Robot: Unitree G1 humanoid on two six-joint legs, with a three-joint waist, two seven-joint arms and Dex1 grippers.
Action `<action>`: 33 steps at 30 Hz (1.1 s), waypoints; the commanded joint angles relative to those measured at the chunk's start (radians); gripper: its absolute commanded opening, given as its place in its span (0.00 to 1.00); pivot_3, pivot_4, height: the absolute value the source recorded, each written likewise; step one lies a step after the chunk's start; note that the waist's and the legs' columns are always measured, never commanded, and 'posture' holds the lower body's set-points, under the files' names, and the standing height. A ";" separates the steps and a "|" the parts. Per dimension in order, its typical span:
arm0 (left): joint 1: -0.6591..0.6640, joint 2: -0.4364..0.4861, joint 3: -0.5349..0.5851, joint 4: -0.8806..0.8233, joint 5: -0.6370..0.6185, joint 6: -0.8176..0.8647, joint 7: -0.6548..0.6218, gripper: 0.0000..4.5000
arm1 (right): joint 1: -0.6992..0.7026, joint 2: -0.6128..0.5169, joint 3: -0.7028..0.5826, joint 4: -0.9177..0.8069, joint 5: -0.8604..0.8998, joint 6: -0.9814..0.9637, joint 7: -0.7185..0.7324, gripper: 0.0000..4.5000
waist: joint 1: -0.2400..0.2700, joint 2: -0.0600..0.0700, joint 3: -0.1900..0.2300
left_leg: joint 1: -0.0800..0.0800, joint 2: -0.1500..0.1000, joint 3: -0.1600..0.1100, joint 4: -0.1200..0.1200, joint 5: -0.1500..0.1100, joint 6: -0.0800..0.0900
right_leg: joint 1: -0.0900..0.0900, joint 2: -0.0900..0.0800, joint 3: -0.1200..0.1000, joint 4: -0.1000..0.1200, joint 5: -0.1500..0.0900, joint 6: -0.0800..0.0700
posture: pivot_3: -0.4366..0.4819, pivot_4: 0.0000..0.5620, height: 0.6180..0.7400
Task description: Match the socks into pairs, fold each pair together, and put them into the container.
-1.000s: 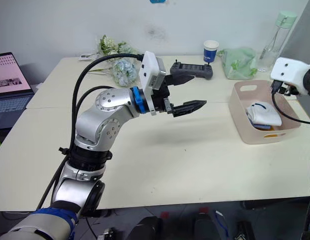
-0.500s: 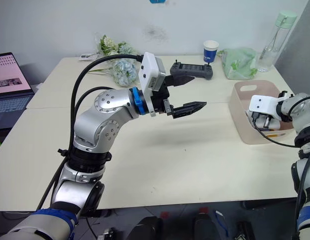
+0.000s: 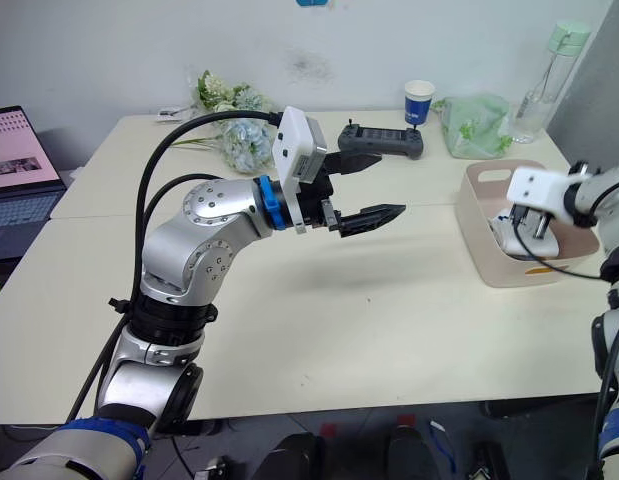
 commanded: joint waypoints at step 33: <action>1.004 0.000 0.275 -0.289 0.226 -0.229 0.451 1.00 | 1.070 0.642 -0.195 -1.208 0.443 0.523 -0.456 0.99 | 0.015 0.000 -0.002 | 0.002 -0.001 -0.006 0.000 0.000 -0.001 | 0.002 -0.001 -0.003 0.001 0.000 0.000 | 0.48 0.27 1.00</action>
